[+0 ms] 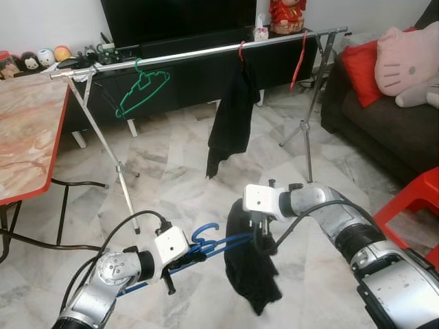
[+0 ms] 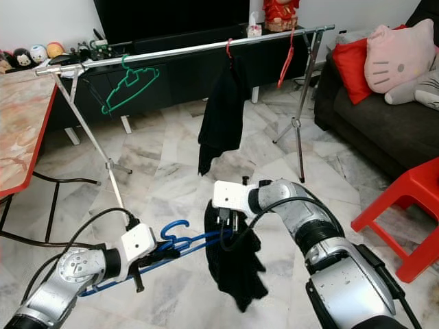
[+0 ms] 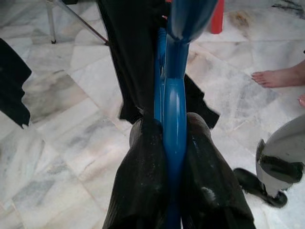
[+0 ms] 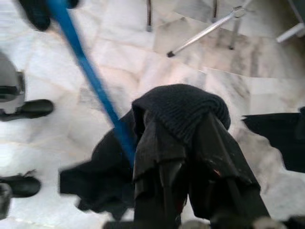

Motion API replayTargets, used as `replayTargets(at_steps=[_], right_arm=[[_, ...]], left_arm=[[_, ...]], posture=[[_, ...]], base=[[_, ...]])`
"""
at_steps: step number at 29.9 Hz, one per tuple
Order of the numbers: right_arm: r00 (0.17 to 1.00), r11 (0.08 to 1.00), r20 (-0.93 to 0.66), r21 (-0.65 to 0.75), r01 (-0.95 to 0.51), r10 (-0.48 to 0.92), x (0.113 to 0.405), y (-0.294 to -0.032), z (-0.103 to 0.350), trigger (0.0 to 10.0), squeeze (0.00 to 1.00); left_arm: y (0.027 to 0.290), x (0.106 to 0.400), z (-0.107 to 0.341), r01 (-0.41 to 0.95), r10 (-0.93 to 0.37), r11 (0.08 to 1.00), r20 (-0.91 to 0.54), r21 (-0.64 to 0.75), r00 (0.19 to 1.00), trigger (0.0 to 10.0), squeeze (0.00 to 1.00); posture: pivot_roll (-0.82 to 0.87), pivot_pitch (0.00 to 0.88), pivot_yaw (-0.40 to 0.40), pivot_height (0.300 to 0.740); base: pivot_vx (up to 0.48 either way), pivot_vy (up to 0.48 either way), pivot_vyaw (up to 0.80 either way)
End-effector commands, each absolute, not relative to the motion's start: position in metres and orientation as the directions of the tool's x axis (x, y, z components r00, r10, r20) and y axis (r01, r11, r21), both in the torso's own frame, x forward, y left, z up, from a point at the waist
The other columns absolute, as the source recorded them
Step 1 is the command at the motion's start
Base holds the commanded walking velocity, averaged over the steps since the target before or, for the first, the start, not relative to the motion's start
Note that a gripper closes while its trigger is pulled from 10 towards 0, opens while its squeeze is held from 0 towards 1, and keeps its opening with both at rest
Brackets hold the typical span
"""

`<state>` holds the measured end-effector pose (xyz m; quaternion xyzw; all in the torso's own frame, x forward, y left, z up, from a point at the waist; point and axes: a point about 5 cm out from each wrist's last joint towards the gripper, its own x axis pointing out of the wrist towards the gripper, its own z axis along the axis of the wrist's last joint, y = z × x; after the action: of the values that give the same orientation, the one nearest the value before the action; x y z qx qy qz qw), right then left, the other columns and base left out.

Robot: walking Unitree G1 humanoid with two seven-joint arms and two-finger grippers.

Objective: Hang hanger

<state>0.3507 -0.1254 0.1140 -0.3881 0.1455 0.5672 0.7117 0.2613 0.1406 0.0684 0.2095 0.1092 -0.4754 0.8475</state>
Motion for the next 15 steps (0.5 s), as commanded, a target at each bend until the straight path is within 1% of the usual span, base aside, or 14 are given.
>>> replayTargets(at_steps=[1, 3, 4, 9, 12, 15], right_arm=[[0.322, 0.051, -0.601, -0.423, -0.905, 0.731, 0.353, -0.116, 0.123, 10.0, 0.00], [0.334, 0.062, -0.597, -0.428, -0.902, 0.729, 0.354, -0.116, 0.123, 10.0, 0.00], [0.341, 0.066, -0.604, -0.429, -0.901, 0.721, 0.354, -0.118, 0.122, 10.0, 0.00], [0.374, 0.094, -0.608, -0.441, -0.893, 0.701, 0.357, -0.123, 0.122, 10.0, 0.00], [0.386, 0.107, -0.610, -0.443, -0.890, 0.692, 0.358, -0.125, 0.122, 10.0, 0.00], [0.382, 0.105, -0.609, -0.440, -0.892, 0.696, 0.358, -0.124, 0.123, 10.0, 0.00]], left_arm=[[0.146, 0.269, 0.072, 0.810, -0.723, 0.511, -0.365, 0.288, 0.586, 10.0, 0.00], [0.149, 0.271, 0.070, 0.801, -0.699, 0.522, -0.391, 0.293, 0.599, 10.0, 0.00], [0.155, 0.271, 0.065, 0.794, -0.660, 0.531, -0.444, 0.296, 0.606, 10.0, 0.00], [0.167, 0.264, 0.055, 0.801, -0.606, 0.516, -0.531, 0.304, 0.592, 10.0, 0.00], [0.170, 0.262, 0.052, 0.799, -0.592, 0.517, -0.546, 0.307, 0.593, 10.0, 0.00], [0.171, 0.262, 0.052, 0.784, -0.587, 0.539, -0.531, 0.307, 0.612, 10.0, 0.00]], posture=[[-0.12, 0.000, 0.036, 0.740], [-0.12, 0.000, 0.034, 0.740], [-0.12, 0.000, 0.033, 0.740], [-0.12, 0.000, 0.030, 0.740], [-0.12, 0.000, 0.030, 0.740], [-0.12, 0.000, 0.030, 0.740]], base=[[0.000, 0.000, 0.00], [0.000, 0.000, 0.00], [0.000, 0.000, 0.00], [0.000, 0.000, 0.00], [0.000, 0.000, 0.00], [0.000, 0.000, 0.00]])
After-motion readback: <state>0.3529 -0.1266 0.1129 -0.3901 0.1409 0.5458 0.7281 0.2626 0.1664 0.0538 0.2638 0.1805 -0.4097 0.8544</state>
